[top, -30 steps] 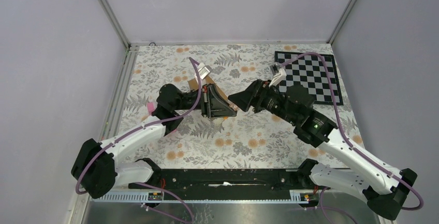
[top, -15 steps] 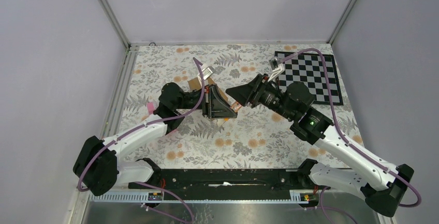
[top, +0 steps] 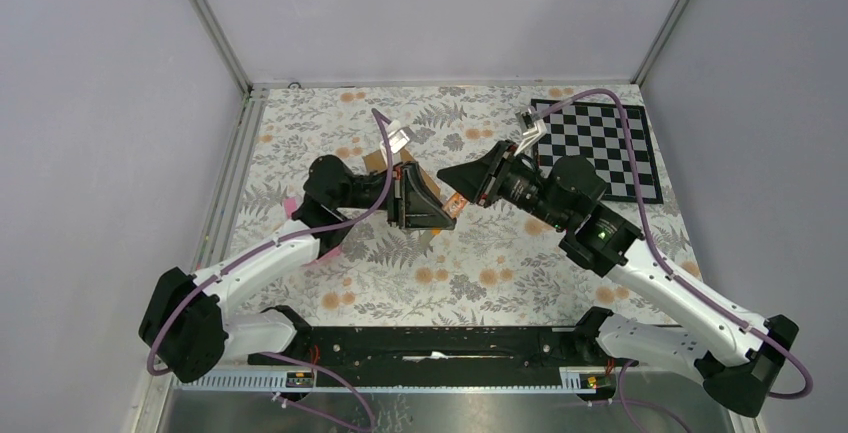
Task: Unpack the express box
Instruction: Cut the express box at the center of the board.
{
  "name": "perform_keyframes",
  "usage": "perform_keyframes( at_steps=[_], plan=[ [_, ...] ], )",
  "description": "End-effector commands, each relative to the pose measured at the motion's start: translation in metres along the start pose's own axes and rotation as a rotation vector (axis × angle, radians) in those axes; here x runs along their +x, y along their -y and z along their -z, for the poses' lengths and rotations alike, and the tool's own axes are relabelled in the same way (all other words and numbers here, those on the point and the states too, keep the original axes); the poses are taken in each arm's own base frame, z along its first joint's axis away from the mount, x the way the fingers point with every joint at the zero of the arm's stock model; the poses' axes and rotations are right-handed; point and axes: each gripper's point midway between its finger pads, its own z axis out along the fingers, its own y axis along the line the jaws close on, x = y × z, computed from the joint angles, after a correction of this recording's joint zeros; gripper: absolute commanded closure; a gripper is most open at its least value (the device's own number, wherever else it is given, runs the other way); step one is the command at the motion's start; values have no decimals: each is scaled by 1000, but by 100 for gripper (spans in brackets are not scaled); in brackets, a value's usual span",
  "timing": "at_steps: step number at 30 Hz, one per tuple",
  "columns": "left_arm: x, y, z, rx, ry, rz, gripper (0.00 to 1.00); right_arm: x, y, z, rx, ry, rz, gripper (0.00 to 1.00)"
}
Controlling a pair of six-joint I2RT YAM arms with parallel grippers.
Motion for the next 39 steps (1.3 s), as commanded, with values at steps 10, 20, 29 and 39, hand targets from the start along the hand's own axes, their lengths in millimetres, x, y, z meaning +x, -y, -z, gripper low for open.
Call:
perform_keyframes(
  at_steps=[10,20,29,39],
  plan=[
    [-43,-114,74,-635,295,282,32,-55,66,-36,261,311,335,100],
    [-11,-205,174,-1265,437,638,34,-48,89,-103,198,364,574,100],
    [-9,-243,200,-1320,535,736,34,-36,93,-134,115,372,635,100],
    [-3,-261,191,-1210,545,786,39,-28,101,-154,93,360,721,100]
  ],
)
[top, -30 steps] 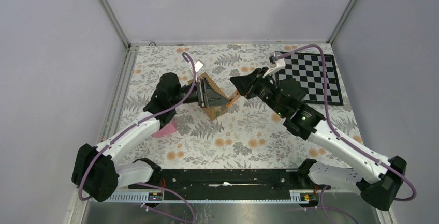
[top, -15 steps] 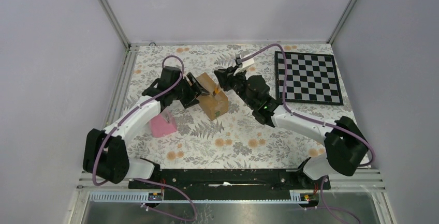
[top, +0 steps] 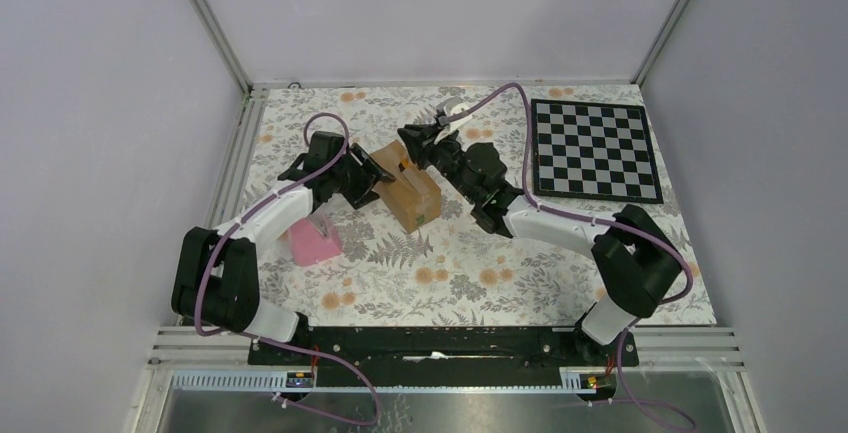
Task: Unpack the express box
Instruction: Cut the express box at the center of the board.
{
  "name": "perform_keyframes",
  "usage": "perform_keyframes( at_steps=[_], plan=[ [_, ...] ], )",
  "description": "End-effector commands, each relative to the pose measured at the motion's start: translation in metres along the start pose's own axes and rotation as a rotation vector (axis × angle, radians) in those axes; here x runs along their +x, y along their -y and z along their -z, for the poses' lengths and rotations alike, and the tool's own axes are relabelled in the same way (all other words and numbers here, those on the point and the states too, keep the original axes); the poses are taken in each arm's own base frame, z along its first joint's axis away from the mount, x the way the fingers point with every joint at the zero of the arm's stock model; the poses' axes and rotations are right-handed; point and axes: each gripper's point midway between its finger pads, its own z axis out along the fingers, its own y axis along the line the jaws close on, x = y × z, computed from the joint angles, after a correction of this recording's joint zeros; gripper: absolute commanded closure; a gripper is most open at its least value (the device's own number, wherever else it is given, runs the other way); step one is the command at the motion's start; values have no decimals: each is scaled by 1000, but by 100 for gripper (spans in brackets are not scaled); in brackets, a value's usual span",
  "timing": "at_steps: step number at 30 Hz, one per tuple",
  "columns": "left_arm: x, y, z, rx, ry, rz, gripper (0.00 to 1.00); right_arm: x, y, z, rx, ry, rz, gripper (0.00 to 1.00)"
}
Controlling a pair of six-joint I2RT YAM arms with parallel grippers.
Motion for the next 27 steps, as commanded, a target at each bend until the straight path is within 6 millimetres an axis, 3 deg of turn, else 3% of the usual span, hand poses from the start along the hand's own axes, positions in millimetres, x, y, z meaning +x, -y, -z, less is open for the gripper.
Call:
perform_keyframes(
  at_steps=[1,12,27],
  plan=[
    [3,6,-8,69,-20,25,39,-40,-10,-13,-42,143,70,100],
    [11,-7,-12,49,-46,53,61,-21,-13,-20,-76,110,153,100],
    [13,-13,-14,35,-65,71,64,0,-32,-20,-100,63,223,100]
  ],
)
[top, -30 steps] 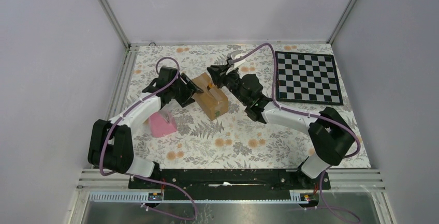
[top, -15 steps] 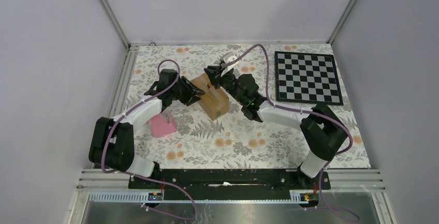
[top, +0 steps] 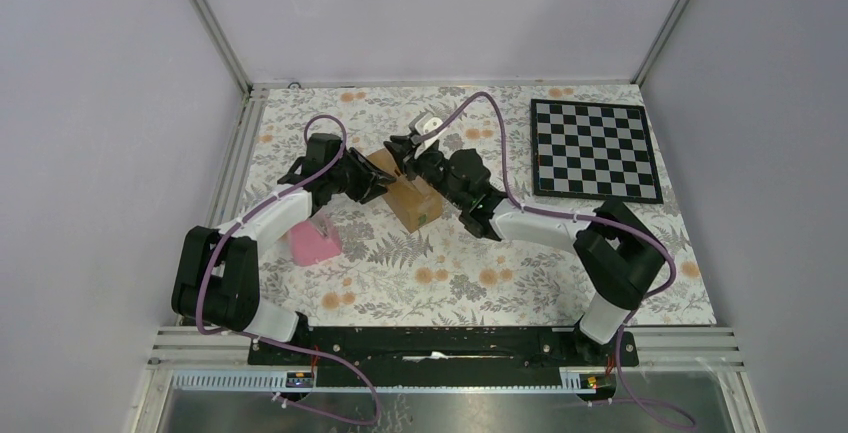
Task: Unpack the express box
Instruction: Cut the express box at the center of the board.
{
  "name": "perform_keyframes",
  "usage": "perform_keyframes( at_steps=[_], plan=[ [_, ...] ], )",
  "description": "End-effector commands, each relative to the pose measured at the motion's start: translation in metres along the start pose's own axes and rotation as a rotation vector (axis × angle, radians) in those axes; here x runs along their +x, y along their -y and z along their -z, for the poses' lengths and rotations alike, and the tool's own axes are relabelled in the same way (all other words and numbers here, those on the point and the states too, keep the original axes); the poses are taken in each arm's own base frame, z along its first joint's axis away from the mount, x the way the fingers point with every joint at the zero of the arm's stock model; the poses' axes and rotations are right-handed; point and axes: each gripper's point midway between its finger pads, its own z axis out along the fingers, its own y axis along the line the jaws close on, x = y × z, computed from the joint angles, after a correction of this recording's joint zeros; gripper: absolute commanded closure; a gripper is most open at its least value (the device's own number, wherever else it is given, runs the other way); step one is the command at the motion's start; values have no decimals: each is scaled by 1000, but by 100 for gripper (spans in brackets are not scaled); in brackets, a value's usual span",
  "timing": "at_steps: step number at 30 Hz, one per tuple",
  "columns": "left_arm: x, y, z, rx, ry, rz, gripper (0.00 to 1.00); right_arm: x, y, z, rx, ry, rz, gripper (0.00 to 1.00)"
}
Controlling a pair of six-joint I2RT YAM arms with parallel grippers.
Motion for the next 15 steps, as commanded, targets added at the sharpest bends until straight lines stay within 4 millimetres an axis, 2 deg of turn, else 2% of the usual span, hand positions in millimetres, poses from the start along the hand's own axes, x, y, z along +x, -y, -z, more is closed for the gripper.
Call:
perform_keyframes(
  at_steps=[1,9,15],
  plan=[
    [7,-24,-6,-67,-22,23,64,-28,-5,-10,8,88,44,100],
    [8,-29,-7,-84,-21,50,65,-24,-6,-8,47,80,151,100],
    [8,-34,-8,-103,-17,64,65,-31,-12,-6,59,96,210,100]
  ],
)
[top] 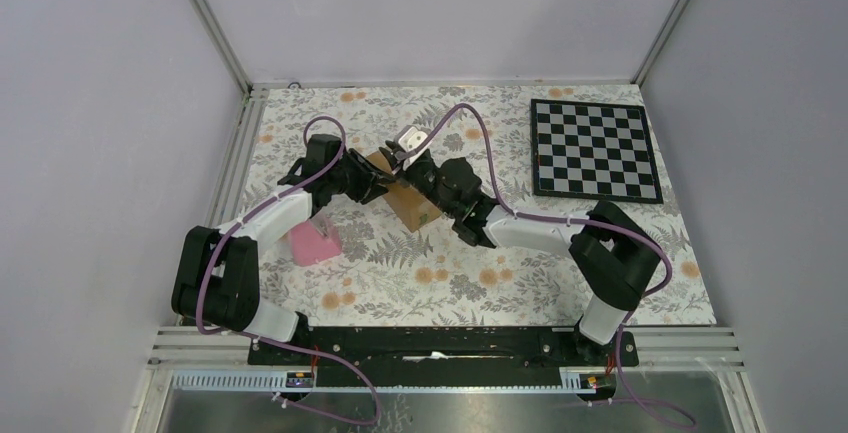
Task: Unpack the express box
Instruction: Cut the express box at the center of the board.
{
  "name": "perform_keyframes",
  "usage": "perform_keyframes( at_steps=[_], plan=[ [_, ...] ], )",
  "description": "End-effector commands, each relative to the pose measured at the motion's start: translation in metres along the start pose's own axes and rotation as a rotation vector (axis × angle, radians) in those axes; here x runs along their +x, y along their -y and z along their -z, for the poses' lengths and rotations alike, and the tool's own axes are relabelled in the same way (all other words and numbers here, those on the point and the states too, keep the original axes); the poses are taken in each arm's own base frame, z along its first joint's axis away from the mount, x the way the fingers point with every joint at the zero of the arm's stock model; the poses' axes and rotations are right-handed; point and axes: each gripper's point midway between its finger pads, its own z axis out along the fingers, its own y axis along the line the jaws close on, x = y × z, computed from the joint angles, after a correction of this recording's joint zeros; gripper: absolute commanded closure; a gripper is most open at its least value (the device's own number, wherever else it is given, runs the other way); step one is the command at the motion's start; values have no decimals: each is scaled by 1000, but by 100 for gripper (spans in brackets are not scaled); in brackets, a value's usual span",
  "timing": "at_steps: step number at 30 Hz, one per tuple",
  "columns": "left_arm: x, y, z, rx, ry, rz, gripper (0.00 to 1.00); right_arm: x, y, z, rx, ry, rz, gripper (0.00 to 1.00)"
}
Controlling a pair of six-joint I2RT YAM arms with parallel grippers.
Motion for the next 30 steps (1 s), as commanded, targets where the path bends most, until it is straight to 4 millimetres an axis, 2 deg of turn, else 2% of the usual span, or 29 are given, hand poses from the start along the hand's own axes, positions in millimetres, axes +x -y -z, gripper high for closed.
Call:
perform_keyframes(
  at_steps=[1,4,18,30],
  plan=[
    [6,-34,-7,-109,-16,36,65,-35,10,-6,58,102,63,100],
    [6,-35,-7,-115,-15,37,65,-36,7,-7,47,102,62,100],
    [7,-37,-8,-125,-19,46,66,-18,-4,-6,38,57,132,100],
    [7,-39,-8,-137,-17,55,66,-15,-10,-2,68,48,208,100]
  ],
)
